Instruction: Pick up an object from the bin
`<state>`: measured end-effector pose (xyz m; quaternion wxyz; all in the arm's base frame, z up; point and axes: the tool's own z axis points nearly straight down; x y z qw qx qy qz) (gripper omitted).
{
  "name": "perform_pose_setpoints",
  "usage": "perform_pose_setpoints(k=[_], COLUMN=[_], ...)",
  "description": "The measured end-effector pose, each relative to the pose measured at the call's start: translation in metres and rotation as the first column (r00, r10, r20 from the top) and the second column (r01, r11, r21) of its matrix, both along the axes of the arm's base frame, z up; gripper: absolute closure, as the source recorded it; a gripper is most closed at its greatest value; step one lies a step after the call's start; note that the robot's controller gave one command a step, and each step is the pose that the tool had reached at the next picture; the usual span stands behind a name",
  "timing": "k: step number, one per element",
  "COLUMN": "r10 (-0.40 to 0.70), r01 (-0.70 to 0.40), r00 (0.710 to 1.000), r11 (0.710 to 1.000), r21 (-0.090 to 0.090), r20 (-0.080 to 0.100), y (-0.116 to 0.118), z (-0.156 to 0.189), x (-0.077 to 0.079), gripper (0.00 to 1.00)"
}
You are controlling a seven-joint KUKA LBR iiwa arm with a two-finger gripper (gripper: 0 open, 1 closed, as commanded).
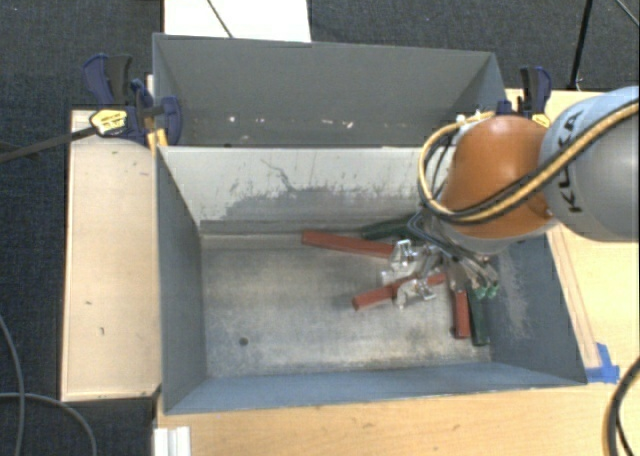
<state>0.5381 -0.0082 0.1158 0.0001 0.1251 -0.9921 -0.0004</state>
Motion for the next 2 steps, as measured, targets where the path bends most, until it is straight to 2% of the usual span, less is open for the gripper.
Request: perform_pose_setpoints(k=[1,2], r10=[-0.002,-0.003], r01=[0.002,0.003], r00=[1.0,1.0], r11=[1.0,1.0], r21=[0.0,0.0], r20=[-0.005,0.006], y=[0.0,0.0], z=[0.02,0.034], x=[-0.001,0.002], gripper=[1.0,1.0])
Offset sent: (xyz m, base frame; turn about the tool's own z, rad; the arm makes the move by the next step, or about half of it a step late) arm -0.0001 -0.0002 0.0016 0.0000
